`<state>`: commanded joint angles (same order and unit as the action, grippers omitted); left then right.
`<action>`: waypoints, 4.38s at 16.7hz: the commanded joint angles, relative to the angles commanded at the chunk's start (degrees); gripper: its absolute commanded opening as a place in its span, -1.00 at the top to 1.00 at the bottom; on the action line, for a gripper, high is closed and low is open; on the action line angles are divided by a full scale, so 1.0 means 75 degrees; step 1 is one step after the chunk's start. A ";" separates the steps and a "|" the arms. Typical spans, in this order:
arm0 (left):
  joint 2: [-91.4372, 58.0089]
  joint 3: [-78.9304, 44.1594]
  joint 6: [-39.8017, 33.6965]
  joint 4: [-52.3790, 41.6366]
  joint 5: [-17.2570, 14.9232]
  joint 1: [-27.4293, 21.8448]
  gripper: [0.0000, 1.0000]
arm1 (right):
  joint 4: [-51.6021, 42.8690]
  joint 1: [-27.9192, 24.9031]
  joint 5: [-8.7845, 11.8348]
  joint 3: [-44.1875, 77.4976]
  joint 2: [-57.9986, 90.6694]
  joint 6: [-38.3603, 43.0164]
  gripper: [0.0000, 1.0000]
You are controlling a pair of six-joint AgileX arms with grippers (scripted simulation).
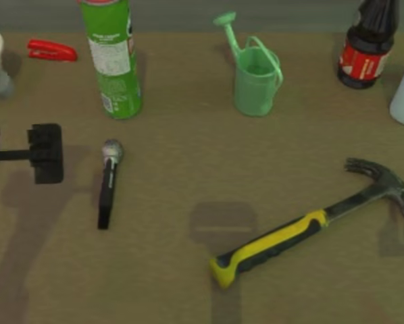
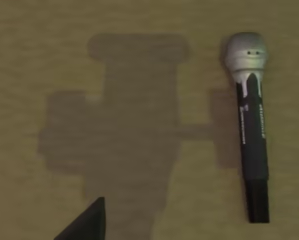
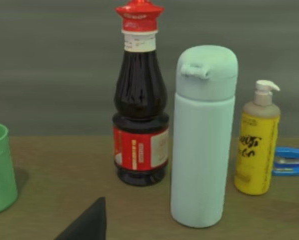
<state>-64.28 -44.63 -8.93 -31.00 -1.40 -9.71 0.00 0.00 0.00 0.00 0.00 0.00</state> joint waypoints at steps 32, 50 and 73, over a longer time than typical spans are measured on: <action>-0.7708 -0.3451 -0.0953 -0.0274 -0.0202 -0.1054 -1.00 | 0.0000 0.0000 0.0000 0.0000 0.0000 0.0000 -1.00; -0.7708 -0.3451 -0.0953 -0.0274 -0.0202 -0.1054 1.00 | 0.0000 0.0000 0.0000 0.0000 0.0000 0.0000 -1.00; -0.5388 -0.1175 0.0797 0.8012 -0.3038 -0.0664 1.00 | 0.0000 0.0000 0.0000 0.0000 0.0000 0.0000 -1.00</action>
<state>-104.69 -53.45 -2.95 29.09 -24.18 -14.69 0.00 0.00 0.00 0.00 0.00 0.00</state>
